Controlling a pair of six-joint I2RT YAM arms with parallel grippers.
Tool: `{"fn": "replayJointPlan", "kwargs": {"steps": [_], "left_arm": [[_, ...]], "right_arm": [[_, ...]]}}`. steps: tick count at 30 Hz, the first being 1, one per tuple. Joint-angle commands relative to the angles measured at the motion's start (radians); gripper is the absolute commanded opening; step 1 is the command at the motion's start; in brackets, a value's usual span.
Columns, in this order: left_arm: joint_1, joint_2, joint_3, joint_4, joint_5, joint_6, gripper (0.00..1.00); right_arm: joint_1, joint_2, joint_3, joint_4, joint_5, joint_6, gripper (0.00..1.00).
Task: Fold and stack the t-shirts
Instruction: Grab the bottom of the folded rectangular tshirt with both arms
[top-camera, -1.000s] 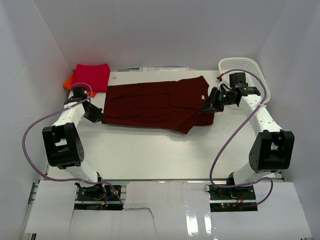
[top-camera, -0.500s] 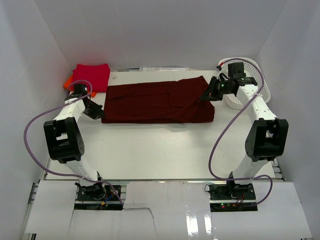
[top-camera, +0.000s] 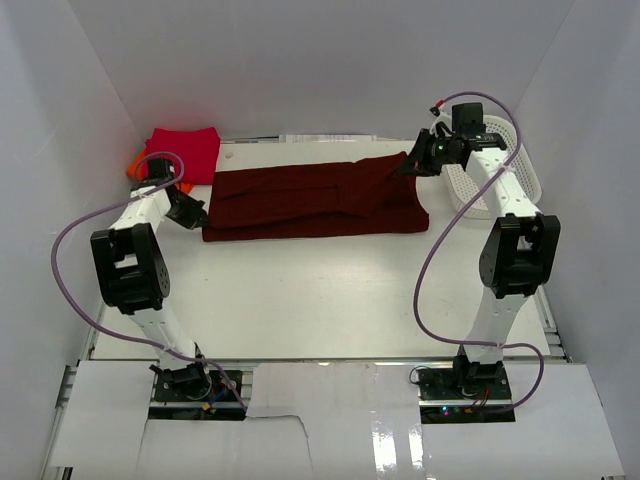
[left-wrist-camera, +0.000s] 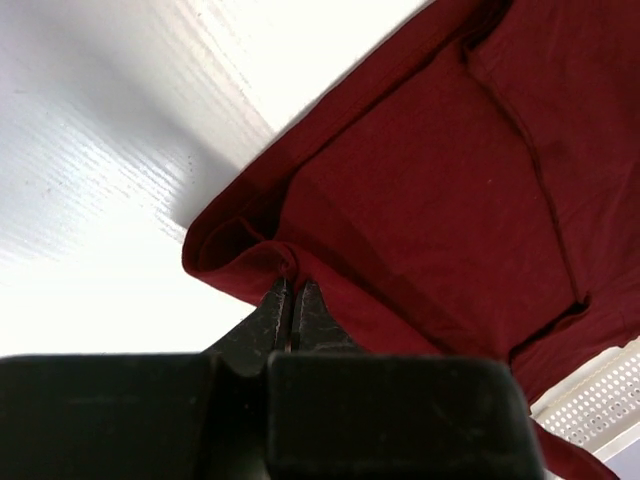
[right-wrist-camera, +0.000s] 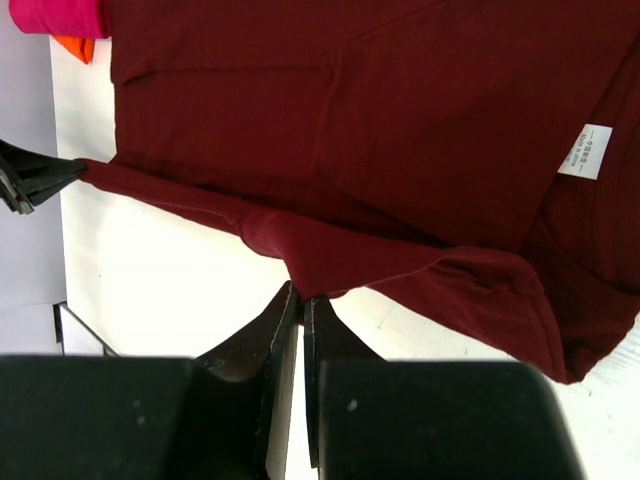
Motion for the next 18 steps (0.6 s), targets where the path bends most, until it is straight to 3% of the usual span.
{"fn": "replayJointPlan", "kwargs": {"steps": [1, 18], "left_arm": [[0.003, 0.009, 0.058, 0.004, -0.003, -0.008, 0.00], [0.001, 0.087, 0.186, -0.006, 0.012, -0.023, 0.00]], "right_arm": [[-0.003, 0.027, 0.057, 0.029, -0.020, -0.010, 0.08], [-0.003, 0.099, 0.070, 0.086, -0.037, -0.013, 0.08]]}}
